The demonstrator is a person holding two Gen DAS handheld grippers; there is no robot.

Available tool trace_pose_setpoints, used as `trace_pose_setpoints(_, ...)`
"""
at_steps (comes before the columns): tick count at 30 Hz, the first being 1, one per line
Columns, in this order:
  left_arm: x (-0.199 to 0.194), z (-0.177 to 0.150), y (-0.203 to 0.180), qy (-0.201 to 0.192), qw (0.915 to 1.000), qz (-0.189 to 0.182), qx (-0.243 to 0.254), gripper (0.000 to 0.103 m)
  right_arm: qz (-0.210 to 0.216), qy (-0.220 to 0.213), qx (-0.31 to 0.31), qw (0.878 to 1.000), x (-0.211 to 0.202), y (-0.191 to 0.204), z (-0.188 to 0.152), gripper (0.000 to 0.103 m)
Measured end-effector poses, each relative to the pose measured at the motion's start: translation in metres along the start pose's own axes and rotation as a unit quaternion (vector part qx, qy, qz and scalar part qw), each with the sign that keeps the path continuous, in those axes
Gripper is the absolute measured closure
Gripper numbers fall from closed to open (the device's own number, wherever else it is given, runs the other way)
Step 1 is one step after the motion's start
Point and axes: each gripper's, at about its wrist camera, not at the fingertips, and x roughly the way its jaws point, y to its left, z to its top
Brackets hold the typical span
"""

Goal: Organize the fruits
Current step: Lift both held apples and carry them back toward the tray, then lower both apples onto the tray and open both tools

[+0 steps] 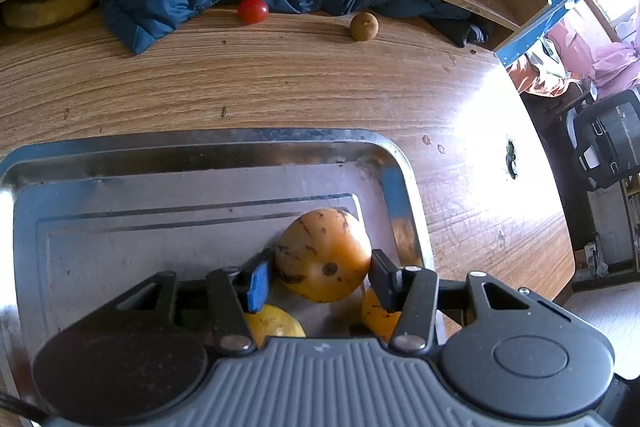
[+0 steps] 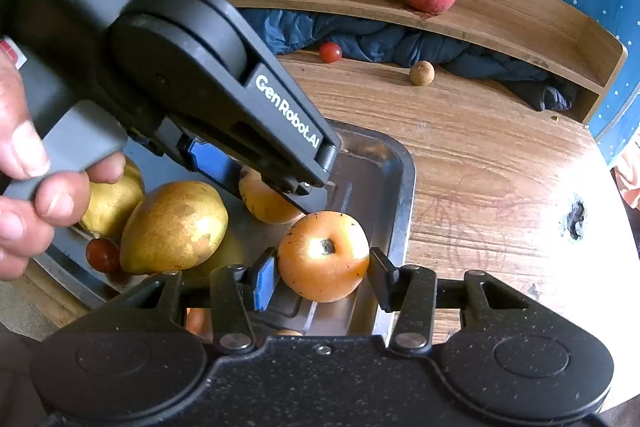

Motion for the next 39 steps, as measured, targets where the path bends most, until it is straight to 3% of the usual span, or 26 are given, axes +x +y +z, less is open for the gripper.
trace_pose_setpoints(15,-0.023,-0.011,-0.001,-0.027,0.9996,0.004,-0.013,0.031,0.005,-0.014,-0.001,1.0,-0.008,-0.002,-0.002,0.051)
trace_pose_setpoints(19,-0.035,-0.017,-0.001,-0.039,0.9991,0.006,-0.017,0.021,0.011,-0.025,-0.005,1.0,-0.019,-0.002,-0.004,0.045)
trace_pose_setpoints(29,-0.072,-0.038,0.015,-0.072,0.9964,0.015,-0.042,0.01,0.02,-0.055,-0.008,0.998,-0.05,-0.004,-0.01,0.023)
trace_pose_setpoints(39,-0.099,-0.068,0.033,-0.068,0.9941,0.063,-0.055,0.002,0.051,-0.056,0.009,0.997,-0.064,-0.008,-0.023,0.016)
